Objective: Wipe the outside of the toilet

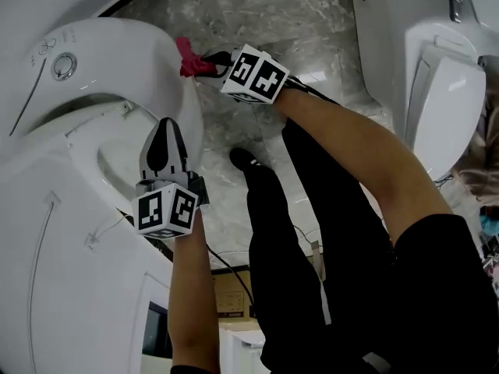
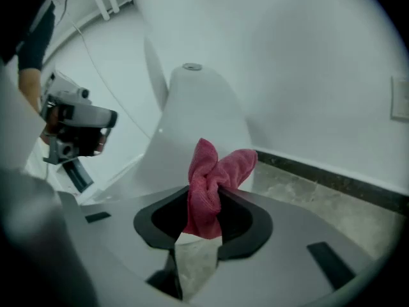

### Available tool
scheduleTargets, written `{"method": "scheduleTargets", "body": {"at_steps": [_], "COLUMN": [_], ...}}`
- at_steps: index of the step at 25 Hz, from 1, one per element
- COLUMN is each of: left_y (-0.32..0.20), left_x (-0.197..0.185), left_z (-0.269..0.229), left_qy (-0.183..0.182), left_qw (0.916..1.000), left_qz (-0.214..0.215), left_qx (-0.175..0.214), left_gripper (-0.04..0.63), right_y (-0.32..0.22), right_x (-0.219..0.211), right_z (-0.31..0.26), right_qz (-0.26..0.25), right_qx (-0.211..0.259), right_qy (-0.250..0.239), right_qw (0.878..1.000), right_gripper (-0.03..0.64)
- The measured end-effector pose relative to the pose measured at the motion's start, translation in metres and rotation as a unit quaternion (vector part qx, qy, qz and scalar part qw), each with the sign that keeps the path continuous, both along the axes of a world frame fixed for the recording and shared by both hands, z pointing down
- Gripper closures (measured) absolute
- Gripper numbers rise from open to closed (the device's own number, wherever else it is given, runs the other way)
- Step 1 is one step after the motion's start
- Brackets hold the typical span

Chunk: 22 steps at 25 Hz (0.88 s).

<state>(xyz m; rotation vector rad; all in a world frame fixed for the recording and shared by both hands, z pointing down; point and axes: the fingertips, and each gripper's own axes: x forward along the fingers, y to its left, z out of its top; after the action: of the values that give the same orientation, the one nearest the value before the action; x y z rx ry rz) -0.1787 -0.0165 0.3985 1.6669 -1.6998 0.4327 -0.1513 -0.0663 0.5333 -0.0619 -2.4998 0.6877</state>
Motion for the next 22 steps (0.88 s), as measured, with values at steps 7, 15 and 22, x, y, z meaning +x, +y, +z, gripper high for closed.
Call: {"method": "scheduleTargets", "body": {"at_steps": [7, 15, 22], "left_y": [-0.035, -0.043, -0.015], "left_x": [-0.011, -0.017, -0.029], "left_z": [0.026, 0.023, 0.031], "left_qy": [-0.017, -0.001, 0.012], "left_qw": [0.9993, 0.9988, 0.9971], "left_qz": [-0.022, -0.049, -0.074], "left_qx": [-0.026, 0.003, -0.004], "left_gripper": [0.574, 0.574, 0.574], "right_y": [-0.077, -0.106, -0.06], "right_x": [-0.064, -0.104, -0.104], "right_z": [0.029, 0.042, 0.053], "right_qz": [0.02, -0.047, -0.072], "right_qx": [0.058, 0.161, 0.152], "right_qy": [0.028, 0.044, 0.041], "right_qw": [0.998, 0.985, 0.985], "right_gripper": [0.483, 0.483, 0.483]}}
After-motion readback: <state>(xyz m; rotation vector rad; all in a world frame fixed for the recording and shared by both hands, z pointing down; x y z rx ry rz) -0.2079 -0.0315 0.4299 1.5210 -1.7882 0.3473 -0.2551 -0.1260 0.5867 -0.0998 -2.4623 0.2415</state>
